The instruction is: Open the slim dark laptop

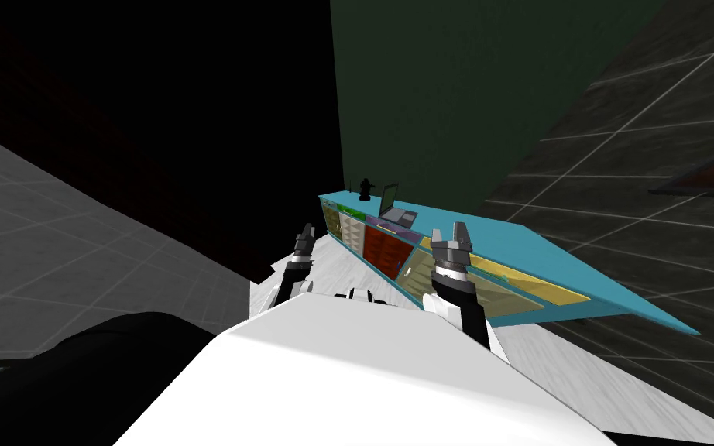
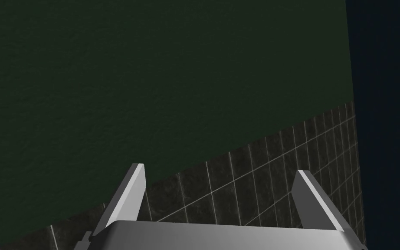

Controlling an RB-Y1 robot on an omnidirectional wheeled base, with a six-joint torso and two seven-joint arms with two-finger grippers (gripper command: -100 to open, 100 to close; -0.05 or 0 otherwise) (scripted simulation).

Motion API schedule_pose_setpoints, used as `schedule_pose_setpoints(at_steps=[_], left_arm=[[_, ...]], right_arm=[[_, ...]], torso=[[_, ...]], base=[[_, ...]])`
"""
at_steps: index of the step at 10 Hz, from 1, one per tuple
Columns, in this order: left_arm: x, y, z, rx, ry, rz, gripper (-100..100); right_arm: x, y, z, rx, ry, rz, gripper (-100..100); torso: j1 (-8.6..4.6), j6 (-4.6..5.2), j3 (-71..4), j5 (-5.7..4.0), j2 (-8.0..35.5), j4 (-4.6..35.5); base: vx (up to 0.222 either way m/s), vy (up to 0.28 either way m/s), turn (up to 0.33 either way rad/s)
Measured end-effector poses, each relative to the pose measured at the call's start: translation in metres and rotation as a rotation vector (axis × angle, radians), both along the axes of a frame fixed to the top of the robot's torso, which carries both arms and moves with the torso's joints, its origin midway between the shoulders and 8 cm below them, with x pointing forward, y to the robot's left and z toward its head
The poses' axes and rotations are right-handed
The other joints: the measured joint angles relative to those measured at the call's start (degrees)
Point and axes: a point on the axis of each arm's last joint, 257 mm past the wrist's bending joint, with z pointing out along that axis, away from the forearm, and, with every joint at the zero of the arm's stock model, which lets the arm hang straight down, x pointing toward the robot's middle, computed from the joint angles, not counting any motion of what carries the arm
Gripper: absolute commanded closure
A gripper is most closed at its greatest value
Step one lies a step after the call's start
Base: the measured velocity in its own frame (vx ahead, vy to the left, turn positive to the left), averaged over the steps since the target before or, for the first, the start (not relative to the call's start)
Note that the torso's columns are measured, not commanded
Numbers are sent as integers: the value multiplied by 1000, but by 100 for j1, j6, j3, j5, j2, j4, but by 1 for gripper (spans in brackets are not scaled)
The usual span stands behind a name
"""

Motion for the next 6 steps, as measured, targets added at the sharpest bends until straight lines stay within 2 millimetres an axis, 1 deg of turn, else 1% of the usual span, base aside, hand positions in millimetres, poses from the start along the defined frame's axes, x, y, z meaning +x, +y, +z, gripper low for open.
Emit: schedule_pose_setpoints(at_steps=[2, 4, 6], left_arm=[[0, 0, 0, 0, 0, 0, 0], [0, 0, 0, 0, 0, 0, 0], [0, 0, 0, 0, 0, 0, 0]], right_arm=[[-4, -11, -10, -81, 62, -37, -100], [-7, -24, -29, -162, 139, -95, -100], [-14, -46, -45, -246, 227, -168, -100]], torso=[[-2, 0, -7, 0, 6, 6], [-5, 0, 2, -2, 18, 11], [-11, -1, -4, -3, 9, 8]], base=[[133, 104, -16], [171, 138, -20], [205, 155, -22]])
